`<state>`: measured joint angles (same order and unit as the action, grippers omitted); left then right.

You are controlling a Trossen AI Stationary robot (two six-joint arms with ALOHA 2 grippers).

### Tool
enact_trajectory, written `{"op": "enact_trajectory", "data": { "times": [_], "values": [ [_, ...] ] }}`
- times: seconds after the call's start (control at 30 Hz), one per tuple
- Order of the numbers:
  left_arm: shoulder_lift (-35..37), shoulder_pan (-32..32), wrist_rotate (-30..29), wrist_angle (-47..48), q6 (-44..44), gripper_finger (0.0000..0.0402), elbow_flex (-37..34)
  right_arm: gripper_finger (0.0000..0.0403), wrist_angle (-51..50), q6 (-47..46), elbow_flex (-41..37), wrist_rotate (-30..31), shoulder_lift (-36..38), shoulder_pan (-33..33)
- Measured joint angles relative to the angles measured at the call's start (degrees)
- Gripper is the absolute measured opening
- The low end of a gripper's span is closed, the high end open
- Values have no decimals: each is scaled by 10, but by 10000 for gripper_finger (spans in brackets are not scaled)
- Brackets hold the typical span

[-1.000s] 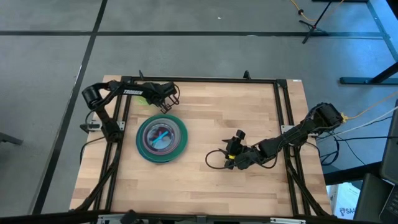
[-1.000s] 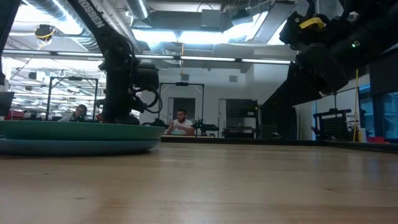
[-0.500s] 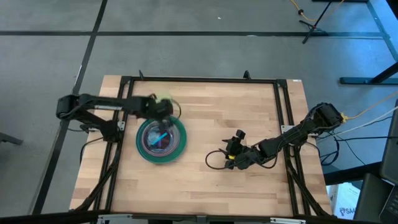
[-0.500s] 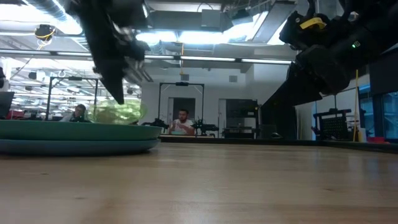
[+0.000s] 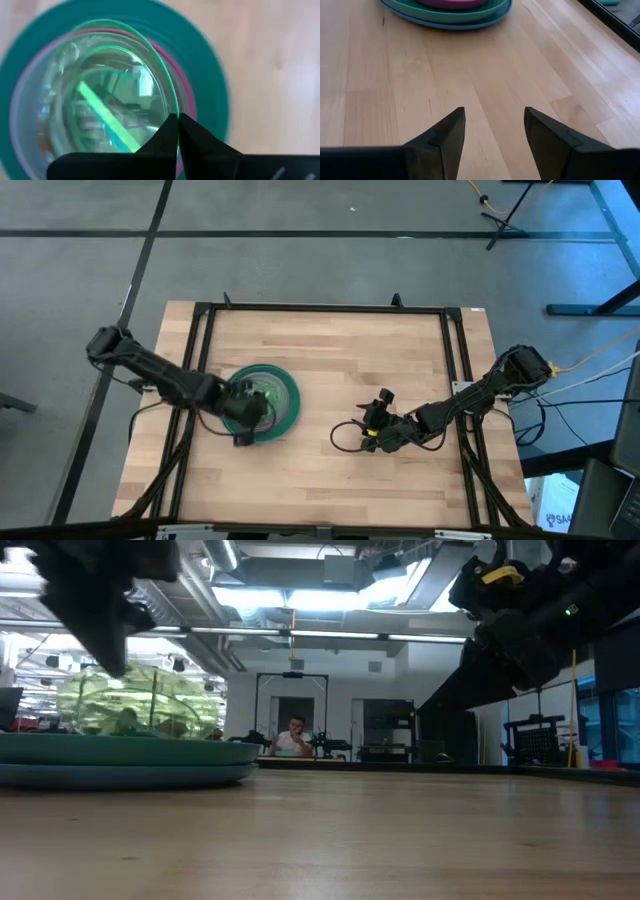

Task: Stack plastic plates
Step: Stack the light green plate on top of the blue plate, then return to Home Position

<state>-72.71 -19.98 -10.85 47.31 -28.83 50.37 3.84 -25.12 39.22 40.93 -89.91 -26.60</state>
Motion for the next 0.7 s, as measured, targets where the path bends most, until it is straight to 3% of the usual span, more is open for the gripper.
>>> {"op": "enact_trajectory", "data": {
  "times": [0.2, 0.4, 0.57, 0.7],
  "values": [
    [0, -57, -26, 10, -39, 3, -5, 195, 0, 14, 0, 0, 0, 0],
    [-1, -44, -31, 13, -39, 43, -35, 195, 0, 14, 0, 0, 0, 0],
    [13, -20, 31, 24, 34, 92, -26, 195, 6, 9, 2, 0, 0, 0],
    [56, -20, -12, 36, 112, 103, -24, 195, 5, 21, 15, -3, 16, 7]
  ]
}}
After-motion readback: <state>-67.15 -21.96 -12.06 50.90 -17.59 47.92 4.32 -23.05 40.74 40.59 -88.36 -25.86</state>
